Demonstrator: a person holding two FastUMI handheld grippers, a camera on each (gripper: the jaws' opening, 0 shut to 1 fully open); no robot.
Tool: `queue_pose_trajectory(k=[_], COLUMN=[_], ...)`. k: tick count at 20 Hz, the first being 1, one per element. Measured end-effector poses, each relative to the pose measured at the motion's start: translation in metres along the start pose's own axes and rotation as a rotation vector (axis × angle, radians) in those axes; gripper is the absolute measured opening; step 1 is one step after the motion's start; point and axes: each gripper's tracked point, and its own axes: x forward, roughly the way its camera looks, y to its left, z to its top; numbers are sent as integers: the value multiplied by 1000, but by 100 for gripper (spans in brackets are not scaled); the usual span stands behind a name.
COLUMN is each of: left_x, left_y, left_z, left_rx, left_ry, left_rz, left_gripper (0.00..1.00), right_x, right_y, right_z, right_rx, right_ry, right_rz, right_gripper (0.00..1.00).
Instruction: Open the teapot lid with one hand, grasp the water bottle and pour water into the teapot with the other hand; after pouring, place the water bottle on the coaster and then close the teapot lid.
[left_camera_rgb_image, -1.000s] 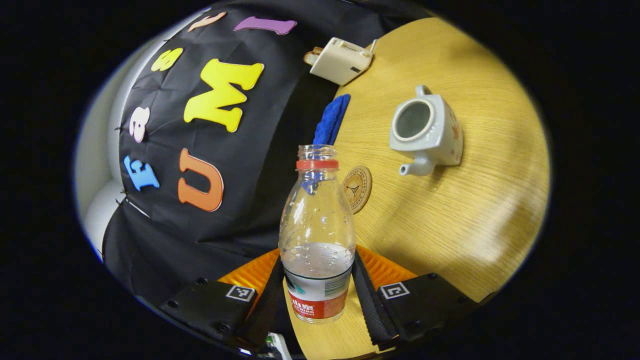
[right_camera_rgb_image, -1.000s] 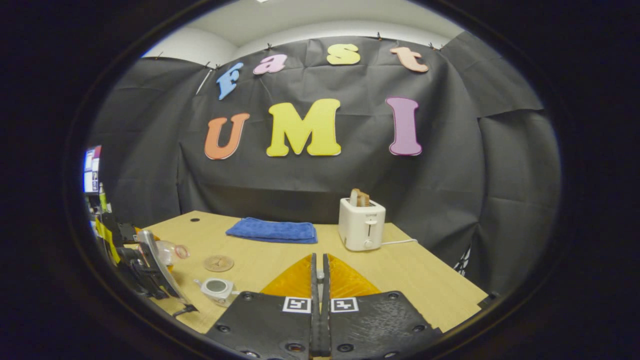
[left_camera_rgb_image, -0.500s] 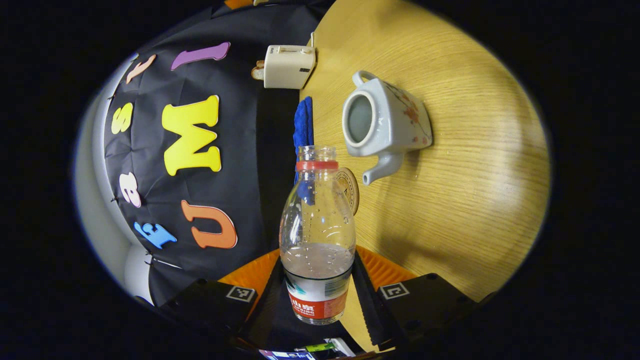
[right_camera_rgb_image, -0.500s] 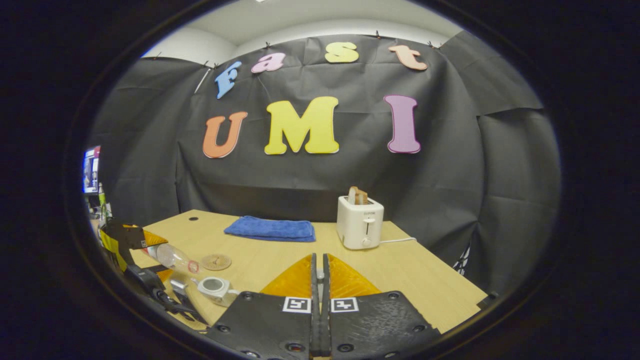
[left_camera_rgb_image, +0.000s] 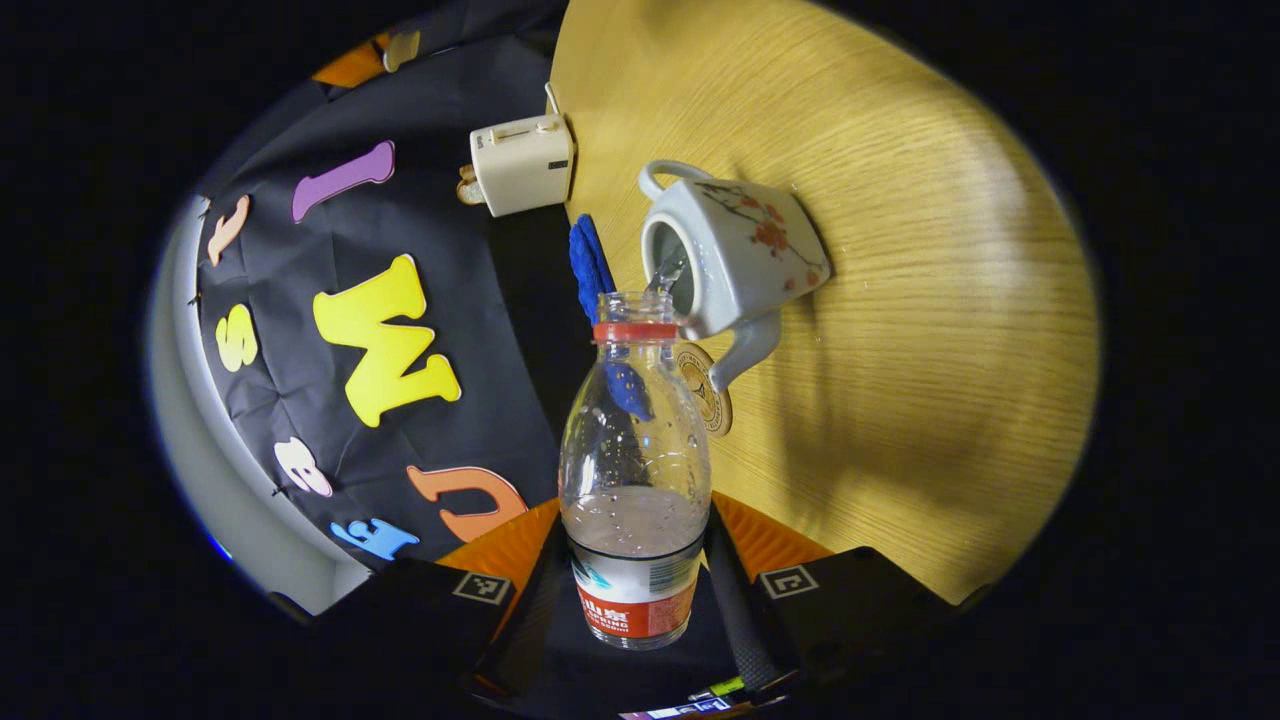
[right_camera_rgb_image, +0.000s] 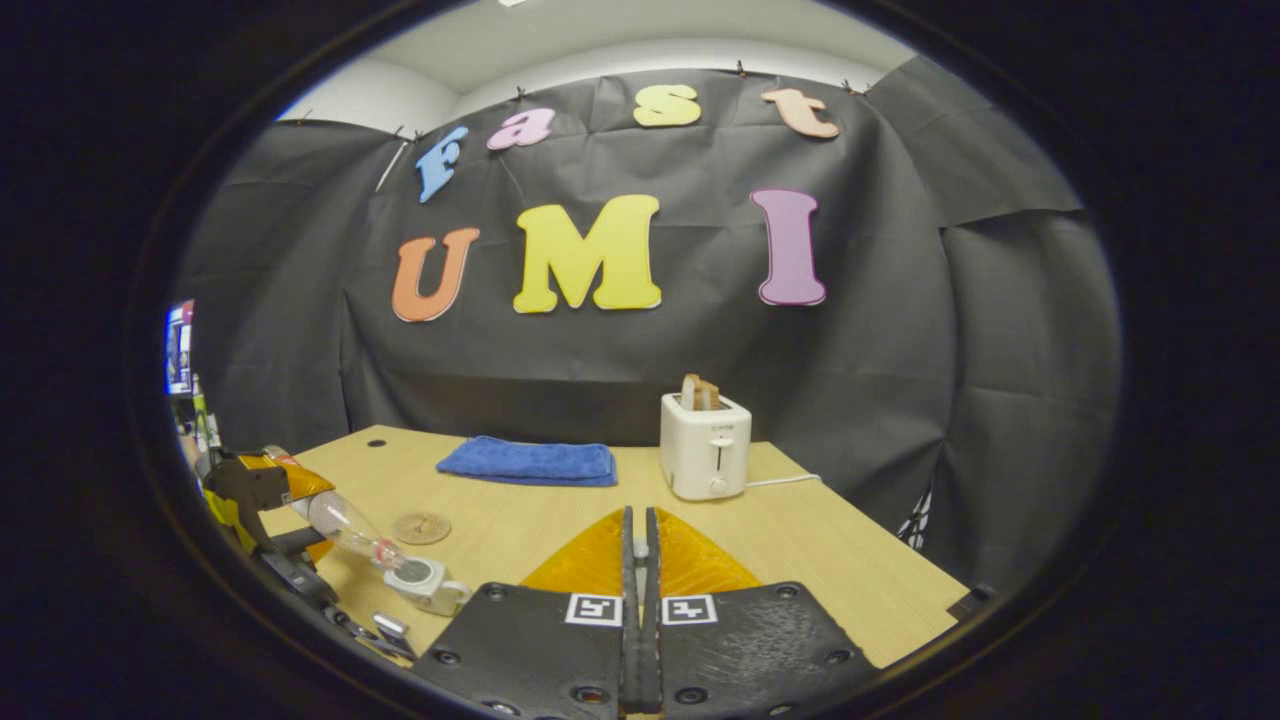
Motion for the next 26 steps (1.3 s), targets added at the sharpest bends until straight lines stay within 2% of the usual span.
queue_pose_trajectory(k=[7, 15, 19, 20, 21, 26], left_x=[-4, -7, -6, -6, -6, -6], left_y=[17, 25, 29, 29, 30, 33], left_z=[0, 5, 4, 5, 6, 5], left_rx=[137, 258, 287, 294, 300, 322], left_ry=[18, 21, 42, 42, 45, 55], left_rz=[50, 69, 71, 72, 75, 75], left_gripper=[75, 75, 75, 79, 75, 75], right_x=[-1, -1, -2, -2, -1, -1], right_y=[4, 3, 2, 2, 1, 2], right_z=[0, 1, 1, 1, 1, 1], right_rx=[-2, -1, -1, 0, -1, 18], right_ry=[1, 1, 2, 3, 2, 8], right_rz=[12, 10, 12, 11, 10, 22], right_gripper=[0, 0, 0, 0, 0, 0])
